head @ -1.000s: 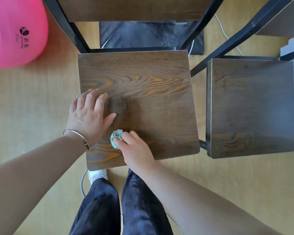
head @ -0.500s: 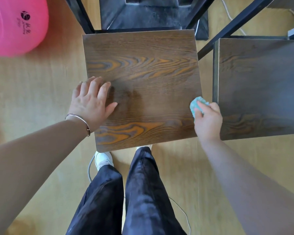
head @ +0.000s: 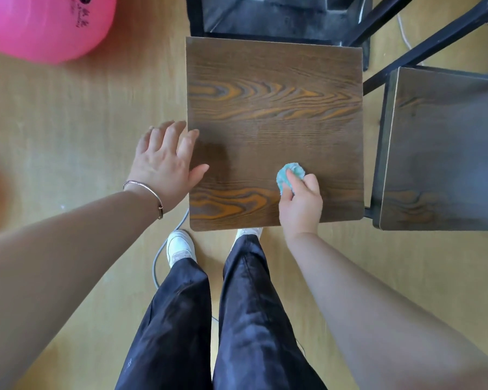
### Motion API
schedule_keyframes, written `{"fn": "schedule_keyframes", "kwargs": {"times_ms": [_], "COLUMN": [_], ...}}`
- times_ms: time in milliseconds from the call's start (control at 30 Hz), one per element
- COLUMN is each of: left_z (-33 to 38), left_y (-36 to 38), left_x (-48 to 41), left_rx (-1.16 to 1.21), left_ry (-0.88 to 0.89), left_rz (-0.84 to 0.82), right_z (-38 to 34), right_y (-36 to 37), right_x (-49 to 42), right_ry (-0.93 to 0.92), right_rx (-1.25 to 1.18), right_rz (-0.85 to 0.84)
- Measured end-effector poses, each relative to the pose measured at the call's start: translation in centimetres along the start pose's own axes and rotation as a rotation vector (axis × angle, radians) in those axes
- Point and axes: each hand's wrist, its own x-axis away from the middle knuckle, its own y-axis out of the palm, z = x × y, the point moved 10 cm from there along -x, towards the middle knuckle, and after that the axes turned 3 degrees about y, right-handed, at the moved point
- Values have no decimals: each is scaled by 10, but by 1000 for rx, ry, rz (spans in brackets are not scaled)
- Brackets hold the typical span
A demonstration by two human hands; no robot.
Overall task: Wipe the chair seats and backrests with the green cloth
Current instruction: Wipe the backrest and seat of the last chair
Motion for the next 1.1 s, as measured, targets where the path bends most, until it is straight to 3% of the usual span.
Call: {"fn": "schedule_keyframes", "kwargs": {"times_ms": [633, 833, 900, 1100], "left_z": [-47, -41, -36, -20], "left_y": [-12, -14, -21, -77], "left_x": [55, 65, 68, 73], "left_rx": [3, -22, -20, -20], "left_ry": [-70, -73, -73, -58], "left_rz": [14, -16, -20, 17], "right_z": [-126, -137, -136, -142], "right_y": [87, 118, 115, 20], "right_x": [112, 163, 170, 111], "right_ry": [-431, -598, -570, -332], "right_rx": [-15, 110, 110, -15], "right_rz": [-220, -449, -497, -288]}}
